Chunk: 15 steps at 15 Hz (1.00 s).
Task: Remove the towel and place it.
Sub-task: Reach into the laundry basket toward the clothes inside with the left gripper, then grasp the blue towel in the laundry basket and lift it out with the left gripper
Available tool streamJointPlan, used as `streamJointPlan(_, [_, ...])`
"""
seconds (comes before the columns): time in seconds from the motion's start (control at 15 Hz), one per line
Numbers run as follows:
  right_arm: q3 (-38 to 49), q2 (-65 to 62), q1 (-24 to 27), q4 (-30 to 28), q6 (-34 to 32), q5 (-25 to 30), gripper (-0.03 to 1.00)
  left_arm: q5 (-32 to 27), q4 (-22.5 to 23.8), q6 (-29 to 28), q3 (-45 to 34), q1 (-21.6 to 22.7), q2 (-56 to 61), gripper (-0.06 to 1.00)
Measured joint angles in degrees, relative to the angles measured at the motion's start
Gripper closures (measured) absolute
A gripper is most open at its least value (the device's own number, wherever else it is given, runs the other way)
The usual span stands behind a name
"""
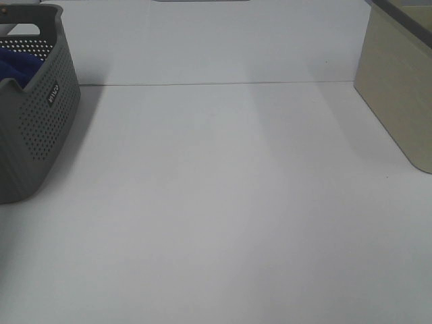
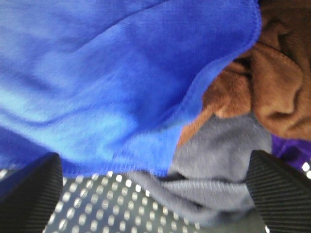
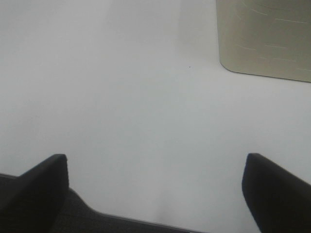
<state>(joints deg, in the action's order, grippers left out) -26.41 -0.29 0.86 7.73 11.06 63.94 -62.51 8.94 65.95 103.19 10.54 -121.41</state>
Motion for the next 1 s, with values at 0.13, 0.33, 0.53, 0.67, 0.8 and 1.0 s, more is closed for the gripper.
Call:
streamJointPlan(0.13, [0.00,0.00,0.00,0.00,0.00,0.00,0.03,0.00,-0.23,0.00,2.86,0.00,-2.98,-0.02])
streamJointPlan(0.33, [0.00,0.00,0.00,0.00,0.00,0.00,0.03,0.00,-1.60,0.00,5.21,0.00,-5.27,-0.02])
streamJointPlan(0.53, [0.00,0.00,0.00,0.00,0.00,0.00,0.03,-1.95,-1.49,0.00,5.39,0.11,-6.07,-0.01])
streamJointPlan(0.67, [0.00,0.00,0.00,0.00,0.00,0.00,0.03,-4.35,-1.60,0.00,5.50,1.20,-6.07,0.00])
streamJointPlan(0.8, [0.00,0.00,0.00,0.00,0.06,0.00,0.03,-5.21,-3.32,0.97,5.50,3.50,-6.07,0.00])
streamJointPlan(1.0, [0.00,0.00,0.00,0.00,0.06,0.00,0.03,-4.87,-5.44,3.44,5.67,3.55,-6.93,0.00])
